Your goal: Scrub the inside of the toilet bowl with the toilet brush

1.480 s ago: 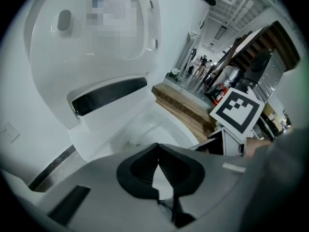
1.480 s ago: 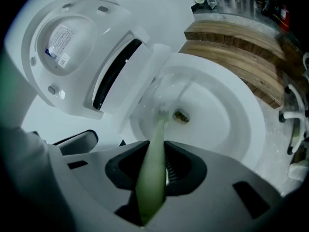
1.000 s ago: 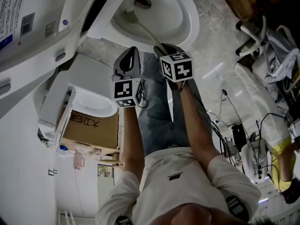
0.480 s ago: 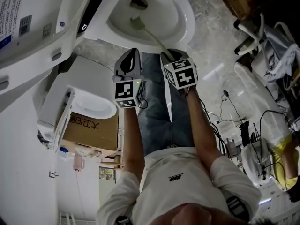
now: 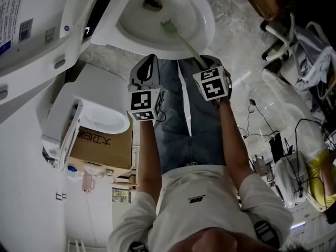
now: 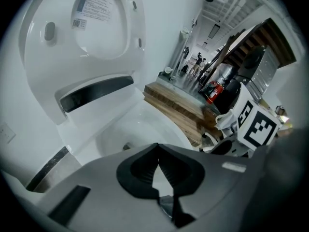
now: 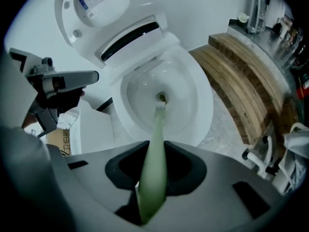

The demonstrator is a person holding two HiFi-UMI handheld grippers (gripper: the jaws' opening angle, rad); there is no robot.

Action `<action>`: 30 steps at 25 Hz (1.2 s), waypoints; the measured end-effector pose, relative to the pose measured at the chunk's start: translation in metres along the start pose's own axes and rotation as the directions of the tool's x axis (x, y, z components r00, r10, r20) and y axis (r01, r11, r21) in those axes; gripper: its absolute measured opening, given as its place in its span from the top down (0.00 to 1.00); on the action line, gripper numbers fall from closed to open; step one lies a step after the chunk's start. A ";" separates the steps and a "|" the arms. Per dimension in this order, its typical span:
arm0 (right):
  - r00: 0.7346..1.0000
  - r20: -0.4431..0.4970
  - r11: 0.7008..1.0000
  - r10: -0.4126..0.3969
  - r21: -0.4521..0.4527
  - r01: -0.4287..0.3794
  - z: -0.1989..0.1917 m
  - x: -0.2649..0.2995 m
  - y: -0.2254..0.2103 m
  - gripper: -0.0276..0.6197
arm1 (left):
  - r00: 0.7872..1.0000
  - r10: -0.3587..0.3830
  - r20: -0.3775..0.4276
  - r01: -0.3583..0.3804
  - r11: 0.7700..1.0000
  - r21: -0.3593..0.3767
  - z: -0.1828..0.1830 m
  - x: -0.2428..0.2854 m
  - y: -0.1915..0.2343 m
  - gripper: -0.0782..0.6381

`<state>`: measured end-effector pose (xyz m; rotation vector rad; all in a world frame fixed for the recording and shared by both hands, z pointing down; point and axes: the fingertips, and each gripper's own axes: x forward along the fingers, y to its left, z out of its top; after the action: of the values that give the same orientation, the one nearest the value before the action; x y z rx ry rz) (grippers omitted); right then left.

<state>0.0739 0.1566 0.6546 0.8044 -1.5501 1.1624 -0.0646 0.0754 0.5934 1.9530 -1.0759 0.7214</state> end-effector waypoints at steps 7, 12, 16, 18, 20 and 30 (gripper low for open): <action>0.995 -0.041 0.983 -0.094 -0.160 0.086 -0.007 0.002 -0.018 0.82 | 1.000 -0.007 -0.008 0.007 1.000 -0.003 -0.002 0.003 -0.007 0.88; 0.991 -0.048 0.968 -0.125 -0.226 0.111 -0.001 0.012 -0.022 0.82 | 1.000 -0.007 -0.008 0.007 1.000 -0.012 -0.002 0.006 -0.007 0.88; 0.990 -0.055 0.963 -0.130 -0.244 0.113 0.007 0.020 -0.026 0.82 | 1.000 -0.010 -0.008 0.010 1.000 -0.019 -0.002 0.011 -0.007 0.88; 0.990 -0.056 0.963 -0.132 -0.244 0.114 0.012 0.024 -0.027 0.82 | 1.000 -0.012 -0.010 0.011 1.000 -0.022 -0.003 0.014 -0.005 0.88; 0.990 -0.057 0.965 -0.131 -0.237 0.114 0.016 0.029 -0.026 0.82 | 1.000 -0.010 -0.012 0.010 1.000 -0.023 -0.003 0.017 -0.002 0.88; 0.986 -0.090 0.961 -0.138 -0.255 0.112 0.038 0.062 -0.026 0.82 | 1.000 -0.005 -0.018 0.005 0.999 -0.042 -0.006 0.023 0.009 0.88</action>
<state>0.0674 0.1154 0.7192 0.6515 -1.4975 0.8833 -0.0617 0.0671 0.6174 1.9091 -1.0667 0.7070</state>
